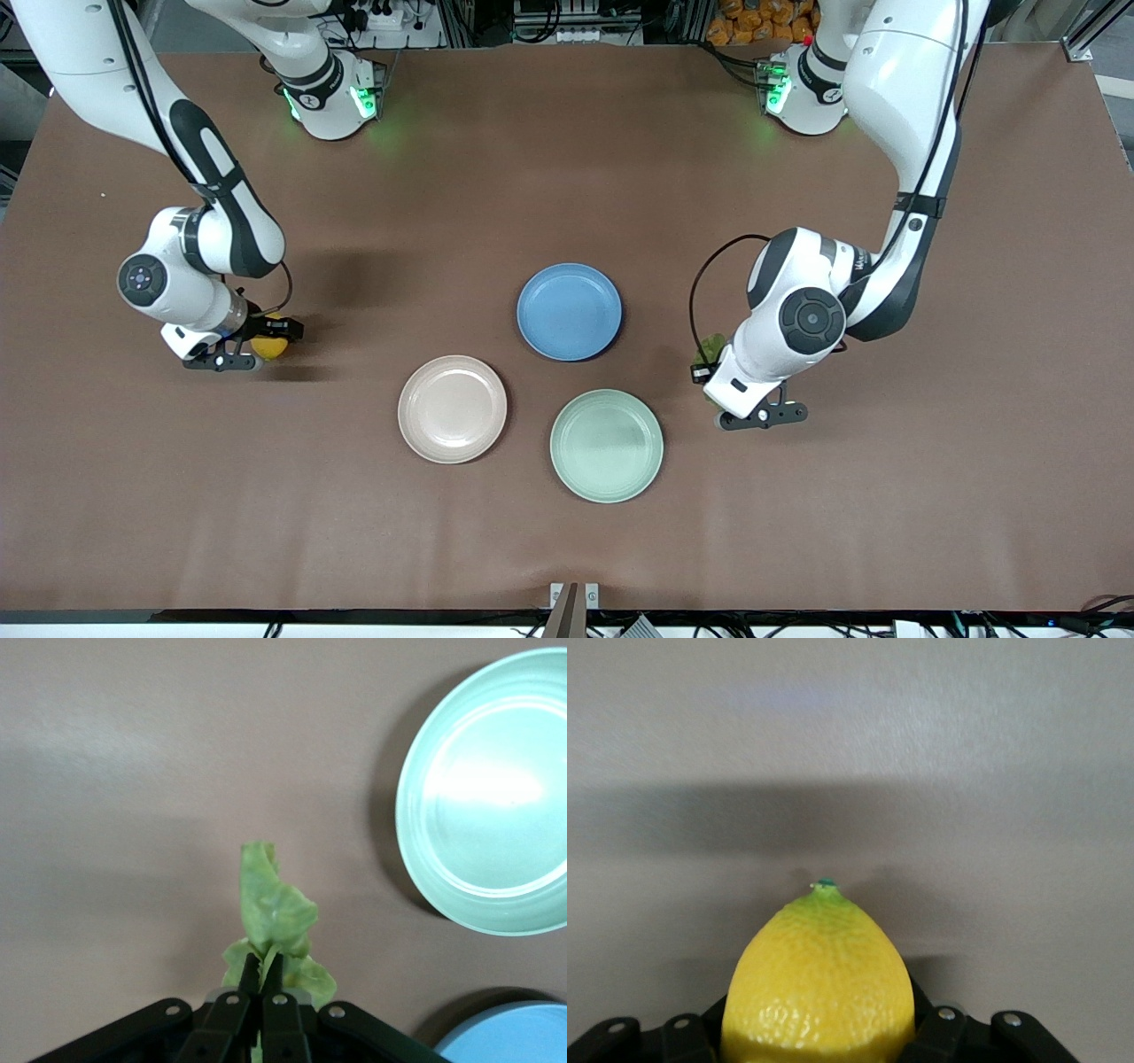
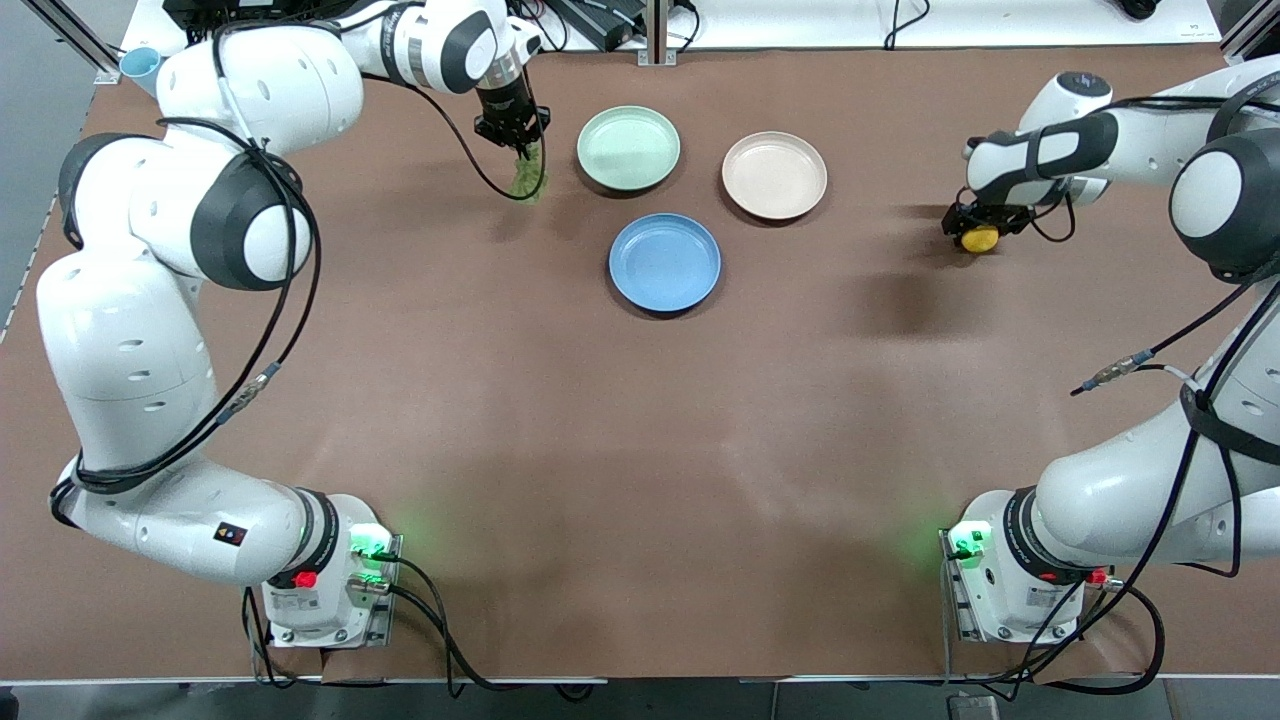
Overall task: Place lemon and lettuce in plates
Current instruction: 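Carry the lettuce to the mint plate while the right gripper carries the lemon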
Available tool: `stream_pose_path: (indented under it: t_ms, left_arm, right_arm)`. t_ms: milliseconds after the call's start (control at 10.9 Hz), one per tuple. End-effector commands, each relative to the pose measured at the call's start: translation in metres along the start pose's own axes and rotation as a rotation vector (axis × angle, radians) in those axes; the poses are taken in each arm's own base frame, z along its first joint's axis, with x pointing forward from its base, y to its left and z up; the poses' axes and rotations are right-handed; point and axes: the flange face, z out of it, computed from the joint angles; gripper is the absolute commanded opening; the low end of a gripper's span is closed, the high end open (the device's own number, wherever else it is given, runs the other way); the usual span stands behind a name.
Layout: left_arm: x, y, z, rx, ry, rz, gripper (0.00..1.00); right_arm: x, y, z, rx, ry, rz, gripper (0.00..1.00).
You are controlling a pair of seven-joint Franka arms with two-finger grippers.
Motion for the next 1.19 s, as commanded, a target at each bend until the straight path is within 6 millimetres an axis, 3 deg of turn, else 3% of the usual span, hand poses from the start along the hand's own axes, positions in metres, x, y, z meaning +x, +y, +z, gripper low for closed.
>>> stream_pose_path:
  t_ms: [0, 184, 551, 918, 1010, 1101]
  left_arm:
    - [-0.002, 0.016, 0.011, -0.026, -0.026, -0.022, 0.00]
    - [-0.005, 0.023, 0.015, -0.032, -0.020, -0.015, 0.00]
    - [-0.006, 0.043, -0.001, -0.073, 0.018, 0.015, 0.00]
    - [0.002, 0.054, -0.014, -0.203, 0.099, -0.021, 0.00]
    - [0.002, 0.066, -0.015, -0.250, 0.145, -0.016, 0.00]
    - [0.003, 0.072, -0.004, -0.277, 0.174, -0.017, 0.00]
  right_arm:
    - [0.030, -0.020, -0.037, 0.010, -0.021, -0.010, 0.34]
    - [0.049, -0.044, -0.060, 0.011, 0.030, -0.045, 0.34]
    - [0.089, -0.103, -0.098, 0.092, 0.132, -0.059, 0.34]
    - [0.115, -0.184, -0.111, 0.148, 0.183, -0.008, 0.37]
    - [0.119, -0.205, -0.110, 0.155, 0.189, 0.014, 0.37]
    - [0.120, -0.223, -0.106, 0.159, 0.189, 0.026, 0.37]
